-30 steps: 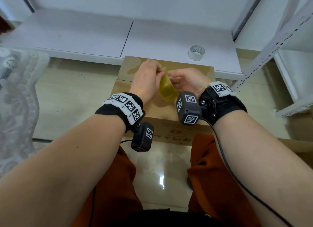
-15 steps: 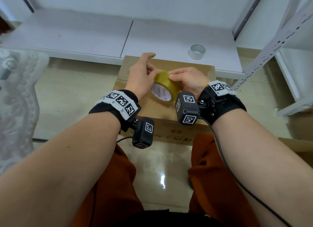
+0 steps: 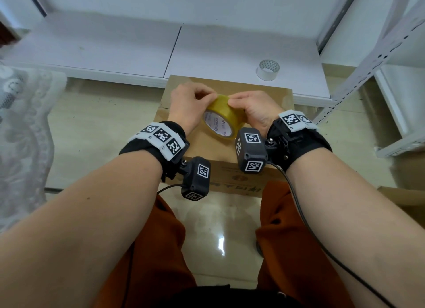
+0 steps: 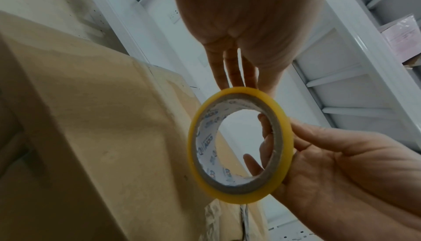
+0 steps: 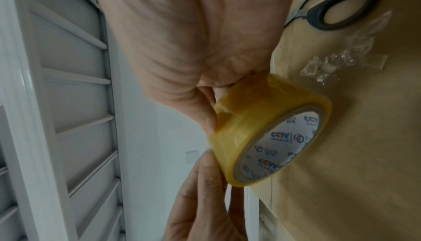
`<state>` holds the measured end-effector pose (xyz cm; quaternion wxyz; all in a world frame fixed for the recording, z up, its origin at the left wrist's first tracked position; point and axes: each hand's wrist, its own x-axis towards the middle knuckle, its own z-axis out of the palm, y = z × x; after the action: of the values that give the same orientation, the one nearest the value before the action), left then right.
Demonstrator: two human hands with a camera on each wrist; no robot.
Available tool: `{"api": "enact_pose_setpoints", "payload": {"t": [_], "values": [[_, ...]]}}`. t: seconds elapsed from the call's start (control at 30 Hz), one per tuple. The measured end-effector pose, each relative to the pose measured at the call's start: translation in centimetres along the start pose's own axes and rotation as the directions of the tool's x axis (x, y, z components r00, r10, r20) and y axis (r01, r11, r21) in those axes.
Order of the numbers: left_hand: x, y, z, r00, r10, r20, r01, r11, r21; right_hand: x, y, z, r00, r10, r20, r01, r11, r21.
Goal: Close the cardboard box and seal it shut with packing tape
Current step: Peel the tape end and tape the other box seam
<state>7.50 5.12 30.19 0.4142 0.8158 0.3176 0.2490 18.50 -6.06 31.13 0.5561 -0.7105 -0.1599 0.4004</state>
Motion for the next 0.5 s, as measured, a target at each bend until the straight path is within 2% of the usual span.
{"api": "enact_pose_setpoints", "payload": {"t": [0.13, 0.33, 0.5], "values": [[0.25, 0.15, 0.17, 1.000, -0.017, -0.023, 0.017, 1.000, 0.016, 0.19, 0.01, 0.15, 1.000, -0.002, -0.011, 0.003, 0.998, 0.061], [0.31, 0.58, 0.01, 0.996, -0.077, 0.049, 0.084, 0.983, -0.165, 0.40, -0.01, -0.25, 0.999, -0.034, -0.035, 0.041, 0.976, 0.214], [0.16, 0.61, -0.01, 0.993, -0.089, 0.076, 0.105, 0.964, -0.245, 0.63, 0.22, -0.21, 0.997, -0.047, -0.066, 0.060, 0.977, 0.203]]}}
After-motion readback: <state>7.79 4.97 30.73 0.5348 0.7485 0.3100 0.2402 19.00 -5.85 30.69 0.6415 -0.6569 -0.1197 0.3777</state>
